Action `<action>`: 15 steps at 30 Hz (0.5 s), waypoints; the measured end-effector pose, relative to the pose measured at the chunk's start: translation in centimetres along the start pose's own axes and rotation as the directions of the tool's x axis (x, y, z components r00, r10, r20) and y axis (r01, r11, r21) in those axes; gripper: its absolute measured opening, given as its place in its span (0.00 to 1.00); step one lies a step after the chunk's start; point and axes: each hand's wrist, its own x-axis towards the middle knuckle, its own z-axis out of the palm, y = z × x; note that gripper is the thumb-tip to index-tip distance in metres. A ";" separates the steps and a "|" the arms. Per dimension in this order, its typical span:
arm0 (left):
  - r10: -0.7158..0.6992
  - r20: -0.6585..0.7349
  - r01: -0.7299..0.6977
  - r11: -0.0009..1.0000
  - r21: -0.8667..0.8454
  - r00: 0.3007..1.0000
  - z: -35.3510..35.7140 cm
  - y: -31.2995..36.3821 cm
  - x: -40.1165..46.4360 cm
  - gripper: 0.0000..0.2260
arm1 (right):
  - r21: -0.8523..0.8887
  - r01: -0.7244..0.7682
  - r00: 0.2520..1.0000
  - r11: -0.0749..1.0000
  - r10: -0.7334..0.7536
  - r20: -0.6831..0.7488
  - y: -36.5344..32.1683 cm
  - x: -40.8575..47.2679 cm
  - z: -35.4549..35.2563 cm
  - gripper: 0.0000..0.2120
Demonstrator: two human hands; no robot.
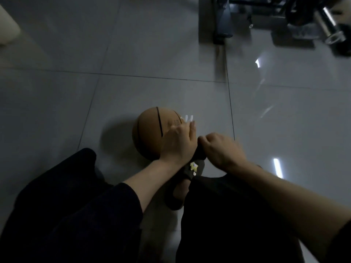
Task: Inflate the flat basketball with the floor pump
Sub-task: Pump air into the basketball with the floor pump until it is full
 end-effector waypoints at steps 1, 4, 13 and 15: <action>0.017 -0.025 -0.017 1.000 -0.011 1.000 -1.1 1.2 0.5 0.16 | 0.000 0.023 0.999 1.000 -0.023 -0.028 -0.5 -0.5 -1.4 0.23; 0.021 -0.072 -0.021 1.000 -0.001 0.997 -3.6 3.9 2.3 0.18 | -0.016 0.116 0.991 0.993 -0.117 -0.066 -1.9 -1.2 -5.5 0.22; -0.013 -0.076 0.011 1.000 -0.026 0.997 1.9 -1.9 -0.3 0.17 | -0.259 0.084 0.995 0.962 -0.097 -0.036 0.0 0.8 1.4 0.23; -0.035 -0.052 0.032 0.997 -0.064 0.998 3.0 -3.4 -1.0 0.16 | -0.202 0.062 0.998 0.977 -0.064 -0.002 0.4 1.9 2.6 0.25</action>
